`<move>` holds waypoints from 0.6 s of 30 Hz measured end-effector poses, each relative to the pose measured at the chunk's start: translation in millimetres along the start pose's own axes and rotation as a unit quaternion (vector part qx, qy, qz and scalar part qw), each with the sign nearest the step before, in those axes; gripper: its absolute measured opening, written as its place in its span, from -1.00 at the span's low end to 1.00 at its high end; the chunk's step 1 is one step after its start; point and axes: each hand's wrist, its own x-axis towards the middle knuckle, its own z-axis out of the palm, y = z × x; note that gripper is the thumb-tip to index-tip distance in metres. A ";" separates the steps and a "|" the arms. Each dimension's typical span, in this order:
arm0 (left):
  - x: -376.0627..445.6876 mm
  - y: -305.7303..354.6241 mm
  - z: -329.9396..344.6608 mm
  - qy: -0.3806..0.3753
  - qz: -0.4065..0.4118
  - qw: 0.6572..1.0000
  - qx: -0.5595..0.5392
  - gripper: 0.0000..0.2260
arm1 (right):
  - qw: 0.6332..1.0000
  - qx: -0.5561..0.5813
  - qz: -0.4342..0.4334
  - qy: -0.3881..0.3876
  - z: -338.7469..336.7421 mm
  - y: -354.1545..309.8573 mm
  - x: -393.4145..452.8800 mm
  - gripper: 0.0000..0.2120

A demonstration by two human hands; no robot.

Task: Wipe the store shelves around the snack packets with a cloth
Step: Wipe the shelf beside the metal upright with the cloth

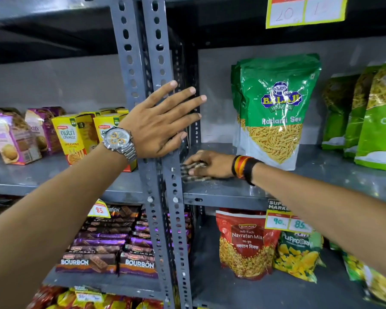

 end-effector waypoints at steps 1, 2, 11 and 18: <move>-0.5 0.3 0.7 -0.002 -0.003 1.000 -0.001 -0.52 | 1.000 0.017 -0.003 -0.014 -4.3 -2.2 -10.6 -0.68; -0.7 0.5 1.1 -0.003 -0.005 1.000 -0.002 -0.52 | 0.999 0.034 -0.008 -0.009 -9.0 -2.6 -15.6 -0.69; -0.8 -0.6 1.3 -0.002 0.001 1.000 -0.009 -0.52 | 0.999 0.036 -0.025 -0.011 9.7 -14.4 11.8 -0.71; 0.6 0.1 2.4 -0.001 -0.003 1.000 -0.006 -0.52 | 0.998 0.059 -0.024 -0.011 -18.8 3.9 -19.6 -0.65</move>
